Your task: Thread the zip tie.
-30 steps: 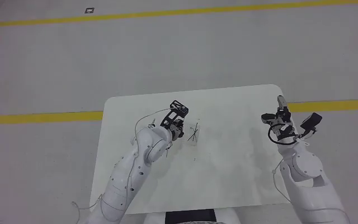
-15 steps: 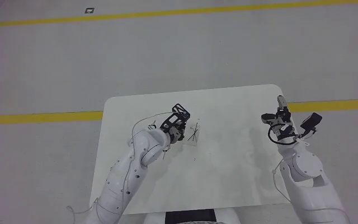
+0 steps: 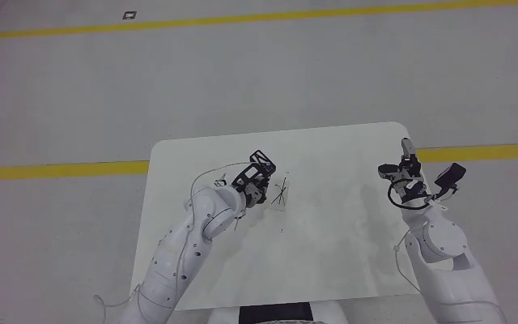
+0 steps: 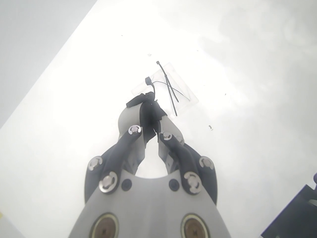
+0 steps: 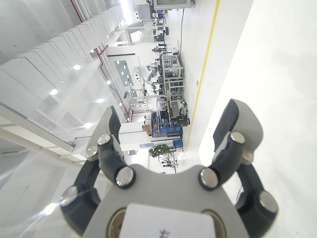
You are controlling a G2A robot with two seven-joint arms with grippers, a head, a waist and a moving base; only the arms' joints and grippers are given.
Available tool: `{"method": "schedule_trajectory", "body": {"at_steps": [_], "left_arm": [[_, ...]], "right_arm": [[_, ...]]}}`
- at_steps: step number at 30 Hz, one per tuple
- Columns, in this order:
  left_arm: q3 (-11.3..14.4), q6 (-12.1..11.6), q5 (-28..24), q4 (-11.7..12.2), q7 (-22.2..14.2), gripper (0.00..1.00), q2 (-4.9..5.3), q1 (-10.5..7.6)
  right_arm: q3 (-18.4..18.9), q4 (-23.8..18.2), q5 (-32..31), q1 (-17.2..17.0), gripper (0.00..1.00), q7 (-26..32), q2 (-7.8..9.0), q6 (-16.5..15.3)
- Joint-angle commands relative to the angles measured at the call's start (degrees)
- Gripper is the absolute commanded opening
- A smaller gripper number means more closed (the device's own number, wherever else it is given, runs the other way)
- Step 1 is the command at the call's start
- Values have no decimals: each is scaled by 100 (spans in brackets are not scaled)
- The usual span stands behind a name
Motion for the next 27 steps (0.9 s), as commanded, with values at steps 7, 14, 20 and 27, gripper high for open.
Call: {"method": "schedule_trajectory", "body": {"at_steps": [7, 14, 20, 27], "left_arm": [[106, 101, -68, 61, -65, 0, 31, -109], [123, 180, 8, 75, -137, 0, 36, -136], [132, 225, 52, 130, 20, 0, 49, -110], [44, -4, -107, 105, 217, 0, 120, -59]], "right_arm": [[0, 0, 0, 0, 100, 0, 0, 0], [0, 0, 0, 0, 100, 0, 0, 0], [0, 0, 0, 0, 100, 0, 0, 0], [0, 0, 0, 0, 100, 0, 0, 0]]}}
